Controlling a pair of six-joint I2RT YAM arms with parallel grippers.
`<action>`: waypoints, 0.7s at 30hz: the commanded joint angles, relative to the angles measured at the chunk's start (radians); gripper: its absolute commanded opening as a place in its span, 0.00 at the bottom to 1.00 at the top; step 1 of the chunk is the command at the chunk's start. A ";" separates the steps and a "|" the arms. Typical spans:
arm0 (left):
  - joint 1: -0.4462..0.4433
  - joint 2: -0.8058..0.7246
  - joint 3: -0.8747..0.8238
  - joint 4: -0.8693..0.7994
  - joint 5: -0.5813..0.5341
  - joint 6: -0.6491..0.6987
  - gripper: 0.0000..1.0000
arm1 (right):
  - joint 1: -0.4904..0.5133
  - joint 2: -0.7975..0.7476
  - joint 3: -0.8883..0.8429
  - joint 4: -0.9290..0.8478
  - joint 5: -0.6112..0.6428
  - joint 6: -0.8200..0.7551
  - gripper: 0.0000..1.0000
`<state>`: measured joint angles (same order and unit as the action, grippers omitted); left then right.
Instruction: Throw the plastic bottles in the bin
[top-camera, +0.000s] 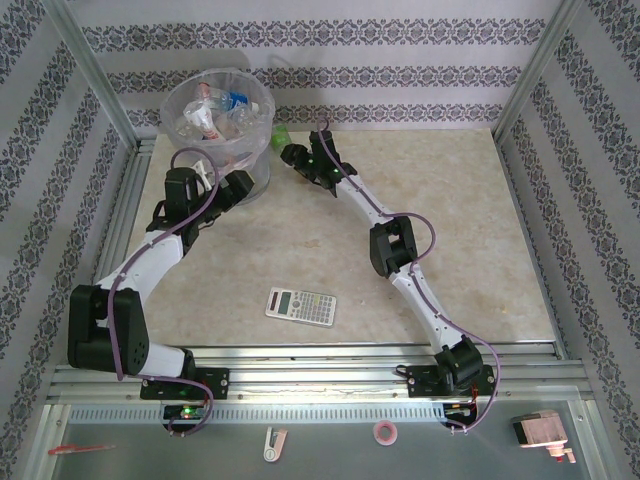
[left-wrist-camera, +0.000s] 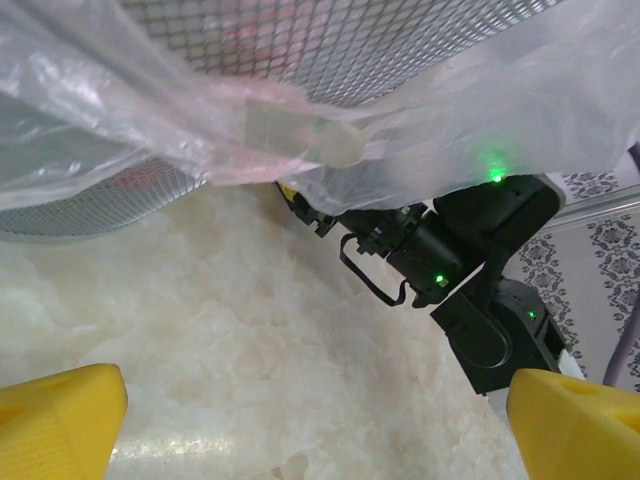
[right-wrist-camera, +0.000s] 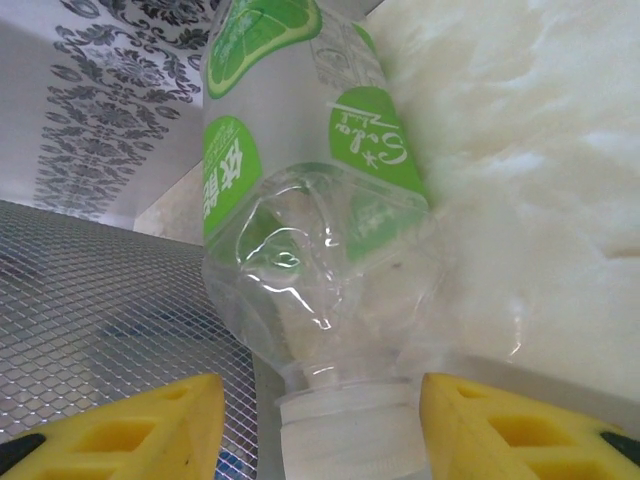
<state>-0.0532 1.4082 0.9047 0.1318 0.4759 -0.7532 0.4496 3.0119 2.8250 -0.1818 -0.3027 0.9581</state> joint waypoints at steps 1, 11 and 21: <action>-0.008 0.008 0.032 0.043 0.019 0.011 0.98 | 0.015 0.031 0.014 -0.050 0.006 0.018 0.53; -0.007 0.025 0.029 0.068 0.035 0.009 0.96 | 0.028 0.026 0.002 -0.088 -0.017 0.017 0.43; -0.007 0.004 0.008 0.069 0.024 0.020 0.95 | 0.017 -0.039 -0.074 -0.092 -0.024 0.022 0.31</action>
<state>-0.0532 1.4303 0.9104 0.1474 0.4942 -0.7525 0.4561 2.9990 2.7907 -0.1978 -0.3107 0.9741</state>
